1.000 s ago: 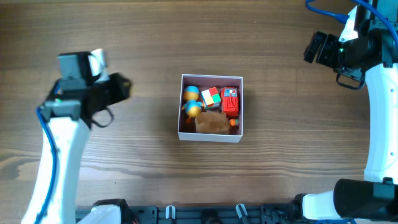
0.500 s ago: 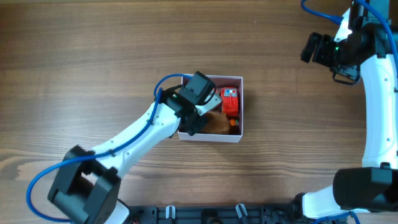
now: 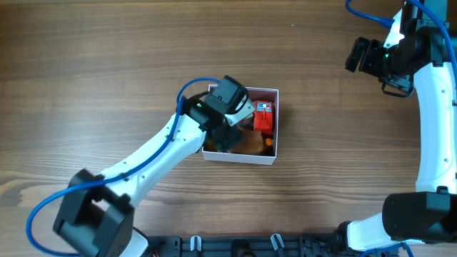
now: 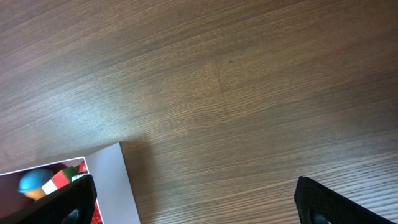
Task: Pack container
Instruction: 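Carry the gold coin over the box and drop it inside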
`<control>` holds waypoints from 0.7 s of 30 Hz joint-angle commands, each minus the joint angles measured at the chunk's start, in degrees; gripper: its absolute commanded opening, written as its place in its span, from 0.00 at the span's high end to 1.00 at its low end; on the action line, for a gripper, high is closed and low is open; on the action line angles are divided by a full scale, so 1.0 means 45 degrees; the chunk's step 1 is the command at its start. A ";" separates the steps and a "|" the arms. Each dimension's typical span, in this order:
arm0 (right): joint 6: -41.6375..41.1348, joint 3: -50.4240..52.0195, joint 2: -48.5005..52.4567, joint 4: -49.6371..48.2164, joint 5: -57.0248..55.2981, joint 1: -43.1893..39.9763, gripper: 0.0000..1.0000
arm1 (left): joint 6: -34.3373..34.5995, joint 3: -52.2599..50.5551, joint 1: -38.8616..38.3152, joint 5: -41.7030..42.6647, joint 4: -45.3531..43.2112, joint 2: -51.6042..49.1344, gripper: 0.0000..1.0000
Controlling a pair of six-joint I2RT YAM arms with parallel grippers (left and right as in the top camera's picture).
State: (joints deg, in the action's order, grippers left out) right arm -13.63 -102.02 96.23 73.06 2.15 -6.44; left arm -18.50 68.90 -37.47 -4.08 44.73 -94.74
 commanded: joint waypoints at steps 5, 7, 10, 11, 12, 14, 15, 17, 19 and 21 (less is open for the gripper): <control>0.0704 0.0117 0.0199 -0.0058 0.0641 0.0034 0.01 | 0.2118 0.0680 0.1991 -0.1394 0.0209 0.3779 0.00; 0.0690 0.0131 0.0500 0.0233 0.0641 0.0175 0.23 | 0.3793 0.0680 0.4095 -0.1331 0.0831 0.4153 0.00; 0.0641 0.1530 0.1190 -0.0534 0.0695 0.0952 0.83 | 0.4945 0.0680 0.6722 0.0495 0.1219 0.4133 0.00; 0.0646 0.2200 0.1477 -0.0986 0.0733 0.1321 0.96 | 0.4998 0.0680 0.7378 0.1243 0.1209 0.4124 0.00; 0.0646 0.2696 0.1681 -0.1375 0.0738 0.1627 0.96 | 0.4993 0.0680 0.7912 0.1661 0.1219 0.4099 0.00; 0.0651 0.3589 0.2084 -0.2127 0.0738 0.2254 0.96 | 0.4988 0.0680 0.8437 0.1710 0.1282 0.4046 0.00; 0.0661 0.4235 0.2516 -0.2880 0.0835 0.2997 0.96 | 0.4983 0.0680 0.8752 0.1710 0.1370 0.3910 0.00; 0.0699 0.4498 0.2890 -0.3351 0.1088 0.3575 0.96 | 0.4983 0.0680 0.8748 0.1710 0.1365 0.3740 0.00; 0.1603 0.4512 0.3206 -0.3531 0.2574 0.4065 0.96 | 0.4988 0.0680 0.8748 0.1710 0.1370 0.3531 0.00; 0.1923 0.4512 0.3483 -0.3594 0.3308 0.4566 0.95 | 0.4983 0.0680 0.8748 0.1710 0.1370 0.3395 0.00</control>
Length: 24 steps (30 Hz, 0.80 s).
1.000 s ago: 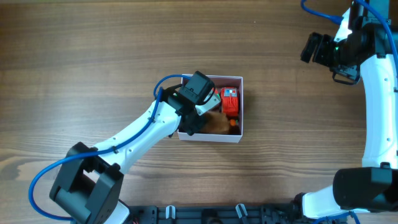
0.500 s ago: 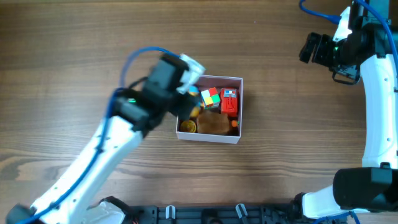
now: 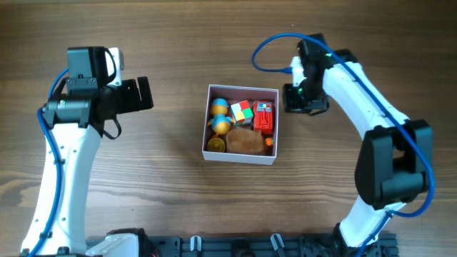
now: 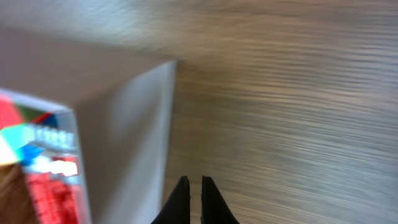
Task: Pack container
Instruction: 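Carry the gold coin over the box and drop it inside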
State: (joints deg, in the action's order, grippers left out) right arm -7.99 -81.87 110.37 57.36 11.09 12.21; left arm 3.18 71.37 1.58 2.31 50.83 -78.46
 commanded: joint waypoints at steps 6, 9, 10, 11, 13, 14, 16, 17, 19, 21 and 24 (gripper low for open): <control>0.1078 0.0034 0.0432 -0.0928 0.2225 0.0879 0.94 | 0.0165 0.0131 0.0068 0.0291 0.0015 -0.0238 0.00; 0.1064 0.0034 0.0432 -0.1433 0.2220 0.0879 0.93 | 0.0165 0.0131 0.0068 0.0291 0.0029 -0.0238 0.00; 0.1064 0.0034 0.0432 -0.1569 0.2220 0.0879 0.93 | 0.0165 0.0131 0.0068 0.0291 0.0024 -0.0238 0.00; 0.1059 0.0034 0.0432 -0.1661 0.2210 0.0879 0.93 | 0.0165 0.0131 0.0068 0.0291 0.0024 -0.0238 0.00; 0.0767 0.0029 0.0427 -0.1773 0.1846 0.0879 0.92 | 0.0165 0.0131 0.0068 0.0291 0.0024 -0.0238 0.00; 0.0102 0.0000 0.0359 -0.1933 0.1039 0.0869 0.92 | 0.0170 0.0131 0.0068 0.0291 0.0010 -0.0233 0.00; -0.0495 -0.0355 0.0107 -0.2040 -0.0398 0.0738 0.90 | 0.0160 0.0131 0.0063 0.0287 -0.0185 -0.0233 0.00; -0.0763 -0.0763 -0.0228 -0.2234 -0.1239 0.0515 0.89 | 0.0146 0.0131 0.0063 0.0291 -0.0476 -0.0233 0.00; -0.0923 -0.1001 -0.0865 -0.3104 -0.1933 0.0024 0.84 | -0.0272 0.0131 -0.0073 0.0316 -0.1292 -0.0233 0.00; -0.0865 -0.1001 -0.1545 -0.4362 -0.1953 -0.0636 0.30 | -0.1681 0.0117 -0.0481 0.0437 -0.2176 -0.0243 0.00; -0.0738 -0.1001 -0.1700 -0.6013 -0.2278 -0.1370 0.07 | -0.1991 0.0117 -0.0661 0.0432 -0.2769 -0.0291 0.00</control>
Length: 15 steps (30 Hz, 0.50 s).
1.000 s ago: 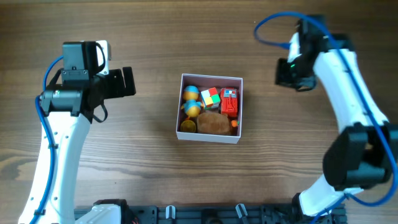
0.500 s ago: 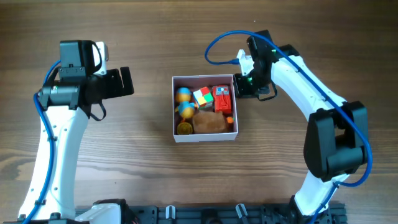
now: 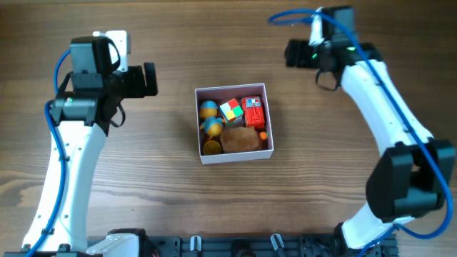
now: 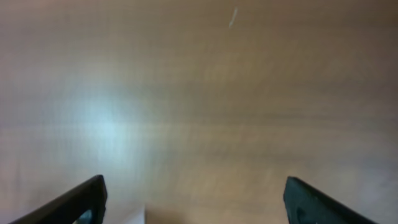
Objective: Pack container
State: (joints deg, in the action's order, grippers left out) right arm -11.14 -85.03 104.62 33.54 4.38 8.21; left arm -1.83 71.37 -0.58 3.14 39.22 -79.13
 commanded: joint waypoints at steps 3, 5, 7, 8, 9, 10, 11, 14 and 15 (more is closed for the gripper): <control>0.2283 -0.0296 -0.0782 0.0539 -0.0782 -0.0971 0.00 | -0.0869 0.0117 -0.0175 0.0243 -0.0199 -0.0146 0.00; 0.2030 -0.0291 -0.1307 0.1370 -0.0646 -0.1365 0.00 | -0.0321 0.0117 -0.0180 0.0248 0.0151 -0.0141 0.00; 0.1807 -0.0053 -0.2482 0.1671 -0.0301 -0.1778 0.00 | -0.0005 0.0087 -0.0170 0.0257 0.1127 -0.0083 0.00; 0.1792 0.0257 -0.3279 0.1656 -0.0301 -0.1885 0.00 | 0.0175 -0.0141 -0.0170 0.0282 0.1161 0.0092 0.00; 0.1792 0.0670 -0.4129 0.1588 -0.0301 -0.1889 0.00 | 0.0175 -0.0457 -0.0180 0.0408 0.1020 0.0384 0.00; 0.1792 0.1214 -0.5017 0.1409 -0.0301 -0.1875 0.01 | 0.0175 -0.0763 -0.0243 0.0534 0.0797 0.0733 0.00; 0.1792 0.1739 -0.5746 0.1229 -0.0301 -0.1875 0.00 | 0.0160 -0.1132 -0.0364 0.0529 0.0481 0.1258 0.00; 0.1773 0.3852 -0.8218 0.0544 -0.0301 -0.1851 0.01 | 0.0121 -0.2205 -0.0593 0.0257 -0.0374 0.3060 0.00; 0.1807 0.4945 -0.9515 0.0398 -0.0306 -0.1763 0.01 | 0.0121 -0.2715 -0.0597 0.0248 -0.0792 0.3929 0.00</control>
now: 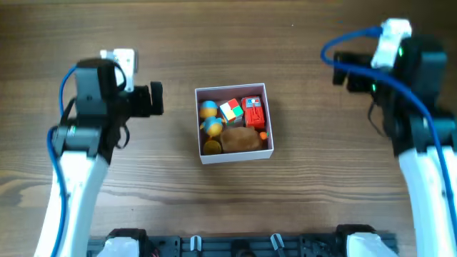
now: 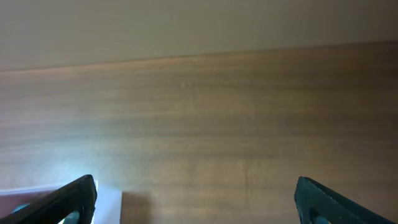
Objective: Pack container
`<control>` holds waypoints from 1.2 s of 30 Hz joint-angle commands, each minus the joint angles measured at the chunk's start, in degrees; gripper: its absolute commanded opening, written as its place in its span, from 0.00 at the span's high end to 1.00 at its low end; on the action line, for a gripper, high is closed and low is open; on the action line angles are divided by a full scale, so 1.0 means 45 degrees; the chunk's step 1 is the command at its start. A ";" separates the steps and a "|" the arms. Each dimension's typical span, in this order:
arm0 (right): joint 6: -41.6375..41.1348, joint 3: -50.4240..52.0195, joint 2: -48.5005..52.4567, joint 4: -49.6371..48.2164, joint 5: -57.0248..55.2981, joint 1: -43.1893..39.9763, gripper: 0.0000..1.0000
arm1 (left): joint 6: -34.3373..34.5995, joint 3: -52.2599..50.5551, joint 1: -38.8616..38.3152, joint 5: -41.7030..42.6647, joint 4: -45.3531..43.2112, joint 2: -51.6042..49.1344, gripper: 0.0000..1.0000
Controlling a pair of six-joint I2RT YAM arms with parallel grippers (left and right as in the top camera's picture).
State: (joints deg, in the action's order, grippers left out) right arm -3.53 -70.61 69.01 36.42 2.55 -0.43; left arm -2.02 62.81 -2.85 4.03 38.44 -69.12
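Note:
A white box (image 1: 233,123) stands mid-table, holding blue-and-orange balls (image 1: 209,118), a colour cube (image 1: 230,111), a red block (image 1: 253,111), a brown lump (image 1: 241,138) and a yellow ring (image 1: 212,147). My left gripper (image 1: 153,100) hovers left of the box, apart from it, its jaws looking open and empty. My right gripper (image 1: 343,71) is off to the far right of the box. In the right wrist view my right gripper (image 2: 196,193) is wide open over bare wood, with a corner of the box (image 2: 109,202) at lower left.
The wooden table (image 1: 321,178) lies around the box. A black rail (image 1: 235,246) runs along the near edge. Blue cables loop over both arms.
My right gripper has drawn back to the right, farther from the box, still open. My left gripper sits a little lower and closer to the box. The box has not moved.
First my left gripper was down inside the box while the right waited open at far right. Then the left was back at the left side and the right was shut beside the box's right wall. After that the box stood slightly leftward and turned, with both grippers away.

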 commanded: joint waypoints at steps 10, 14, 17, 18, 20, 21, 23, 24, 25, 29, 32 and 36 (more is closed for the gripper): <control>-0.1506 0.4075 -0.8034 0.1792 -0.0520 0.0559 0.00 | -0.0486 -0.4464 -0.2011 -0.1875 -0.0923 1.0822 0.00; -0.1977 0.4138 -0.7684 0.2793 -0.0525 0.0554 0.00 | -0.0491 -0.4541 -0.2006 -0.1870 0.0155 1.1108 0.00; -0.1982 0.4138 -0.7344 0.3157 -0.0525 0.0554 0.00 | -0.0491 -0.4541 -0.2011 -0.1870 0.1783 1.1108 0.00; -0.1982 0.4138 -0.7242 0.3152 -0.0525 0.0554 0.00 | -0.0491 -0.4541 -0.2011 -0.1870 0.2336 1.1108 0.00; -0.1977 0.4138 -0.7014 0.3157 -0.0525 0.0554 0.00 | -0.0491 -0.4541 -0.2006 -0.1870 0.3390 1.1108 0.00; -0.1977 0.4138 -0.6892 0.3157 -0.0525 0.0554 0.00 | -0.0491 -0.4541 -0.2006 -0.1870 0.3798 1.1108 0.00; -0.1977 0.4138 -0.6601 0.3152 -0.0525 0.0554 0.00 | -0.0491 -0.4541 -0.2006 -0.1870 0.4629 1.1108 0.00; -0.1982 0.4138 -0.6489 0.3152 -0.0520 0.0559 0.00 | -0.0491 -0.4541 -0.2006 -0.1870 0.4901 1.1108 0.00; -0.1977 0.4138 -0.6334 0.3152 -0.0525 0.0554 0.00 | -0.0491 -0.4541 -0.2011 -0.1870 0.5100 1.1108 0.00; -0.1613 0.4172 -0.6737 0.2739 -0.1452 0.0559 0.00 | -0.0491 -0.4541 -0.2006 -0.1870 0.5144 1.1108 0.00; -0.1311 0.5396 -0.8116 0.0704 -0.1248 0.0835 0.00 | -0.0491 -0.4541 -0.2006 -0.1870 0.5144 1.1108 0.00; -0.1923 0.9967 -1.1885 -0.3240 -0.0544 0.0869 0.00 | -0.0491 -0.4541 -0.2006 -0.1870 0.5144 1.1108 0.00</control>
State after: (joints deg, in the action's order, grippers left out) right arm -10.22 -35.33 23.51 27.79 -1.48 3.25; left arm -3.64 42.46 -11.53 -3.64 61.69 -19.44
